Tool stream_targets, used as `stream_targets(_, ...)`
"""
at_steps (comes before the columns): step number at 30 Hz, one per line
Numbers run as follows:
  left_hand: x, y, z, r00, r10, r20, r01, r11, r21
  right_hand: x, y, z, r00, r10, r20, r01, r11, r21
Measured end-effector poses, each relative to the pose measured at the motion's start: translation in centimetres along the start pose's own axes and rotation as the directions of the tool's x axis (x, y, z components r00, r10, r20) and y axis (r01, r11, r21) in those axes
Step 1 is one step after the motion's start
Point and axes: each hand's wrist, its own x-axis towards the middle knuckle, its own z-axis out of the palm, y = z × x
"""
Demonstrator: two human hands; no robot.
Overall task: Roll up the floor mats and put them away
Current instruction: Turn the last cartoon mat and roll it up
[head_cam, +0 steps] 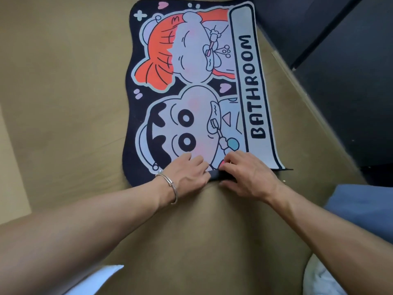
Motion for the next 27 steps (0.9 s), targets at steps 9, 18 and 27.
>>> stream_targets(9, 1.2, 0.6, -1.2, 0.926, -0.34, 0.166, 0.373, 0.895, -0.246, 0.2, -0.9, 0.4, 0.975, 0.207, -0.081, -0.204, 0.978, 0.041)
stream_targets(18, 0.3, 0.5, 0.9, 0.972, -0.224, -0.067, 0.209, 0.961, -0.183, 1.5, -1.3, -0.8, 0.931, 0.34, 0.133, -0.363, 0.902, 0.233)
stream_targets(27, 1.2, 0.1, 1.3, 0.967, -0.253, -0.04, 0.242, 0.952, -0.187, 1.5, 0.0, 0.2, 0.99, 0.136, -0.026, -0.134, 0.988, 0.078)
